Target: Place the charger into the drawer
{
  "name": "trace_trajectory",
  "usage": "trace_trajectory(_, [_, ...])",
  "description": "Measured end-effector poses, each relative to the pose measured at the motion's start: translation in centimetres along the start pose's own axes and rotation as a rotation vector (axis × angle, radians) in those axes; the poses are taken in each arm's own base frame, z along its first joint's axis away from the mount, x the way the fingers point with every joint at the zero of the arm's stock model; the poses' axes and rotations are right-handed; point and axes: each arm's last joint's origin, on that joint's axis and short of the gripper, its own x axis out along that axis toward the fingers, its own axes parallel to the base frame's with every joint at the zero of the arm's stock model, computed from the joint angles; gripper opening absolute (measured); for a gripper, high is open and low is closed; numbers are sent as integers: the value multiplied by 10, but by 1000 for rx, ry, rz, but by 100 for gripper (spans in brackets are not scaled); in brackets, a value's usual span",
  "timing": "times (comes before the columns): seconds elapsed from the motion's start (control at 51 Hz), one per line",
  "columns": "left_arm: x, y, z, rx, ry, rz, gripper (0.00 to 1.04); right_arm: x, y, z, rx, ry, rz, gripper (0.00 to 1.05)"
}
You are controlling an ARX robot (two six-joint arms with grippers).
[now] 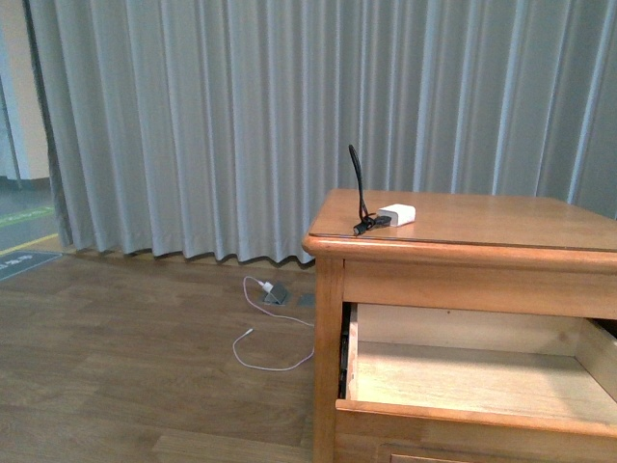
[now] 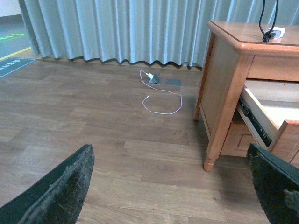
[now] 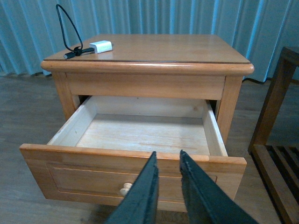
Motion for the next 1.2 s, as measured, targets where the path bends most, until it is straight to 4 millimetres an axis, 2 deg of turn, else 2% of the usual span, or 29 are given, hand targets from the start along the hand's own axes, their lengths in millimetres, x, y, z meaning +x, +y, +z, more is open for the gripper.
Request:
trace_trajectory(0.02, [0,0,0,0,0,0,99,0,0,0,0,-2,0,9])
trace_trajectory(0.059, [0,0,0,0,0,0,99,-1,0,-1,-4,-2,0,12])
trace_trajectory(0.451, [0,0,0,0,0,0,99,-1,0,-2,-4,-3,0,82])
trace_trajectory(0.569, [0,0,0,0,0,0,99,-1,0,-2,-3,-3,0,99])
trace_trajectory(0.706, [0,0,0,-2,4,11,99,-1,0,-2,-3,-3,0,97])
trace_trajectory(0.804, [5,-4,-3,-75,115,203,99,-1,0,-2,-3,-3,0,97])
trace_trajectory(0.843, [9,-7,-4,-79,140,229,99,-1,0,-2,-3,-2,0,97])
trace_trajectory(0.941, [23,-16,7,-80,166,187,99,-1,0,-2,-3,-2,0,97])
trace_trajectory(1.0, [42,-24,26,-79,167,146,99,-1,0,-2,-3,-2,0,97])
trace_trajectory(1.078, [79,-38,54,-75,169,94,99,-1,0,-2,-3,-2,0,97])
trace_trajectory(1.196, [123,-57,74,-60,185,45,99,-1,0,-2,-3,-2,0,97])
